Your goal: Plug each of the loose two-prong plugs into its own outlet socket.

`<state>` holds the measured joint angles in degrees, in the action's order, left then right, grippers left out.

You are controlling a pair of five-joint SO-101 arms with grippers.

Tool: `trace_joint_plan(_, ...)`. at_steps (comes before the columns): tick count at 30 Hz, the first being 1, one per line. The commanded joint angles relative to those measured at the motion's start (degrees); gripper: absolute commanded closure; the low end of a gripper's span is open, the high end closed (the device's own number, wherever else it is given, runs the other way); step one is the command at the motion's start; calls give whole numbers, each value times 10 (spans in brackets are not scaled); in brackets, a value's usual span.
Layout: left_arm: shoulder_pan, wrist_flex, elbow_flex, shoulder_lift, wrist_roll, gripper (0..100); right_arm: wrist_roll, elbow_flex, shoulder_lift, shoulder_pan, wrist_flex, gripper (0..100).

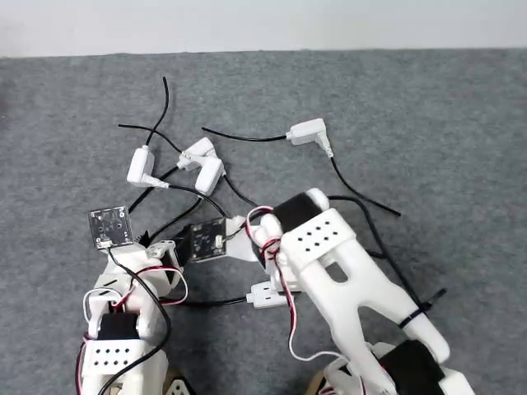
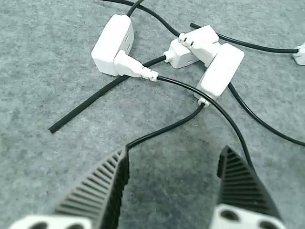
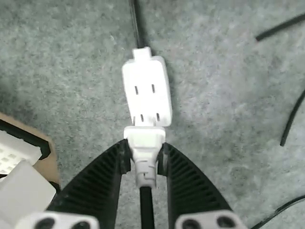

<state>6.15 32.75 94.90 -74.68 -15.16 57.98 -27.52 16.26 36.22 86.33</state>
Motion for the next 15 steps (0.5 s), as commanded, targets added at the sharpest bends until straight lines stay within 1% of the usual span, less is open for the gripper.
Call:
trace_joint_plan(1,3,-2,-4,-5,4,717,-7,-11,2,15,1,989)
trace_joint_plan(7,3,-1,-4,-5,4,717,-4,-40,0,15,-28,989)
trace_joint_plan(12,3,0,-4,-5,4,717,-1,-40,0,15,-27,989)
trace_joint_plan(15,3,0,-4,-5,4,717,14,-40,5,8,-23,989)
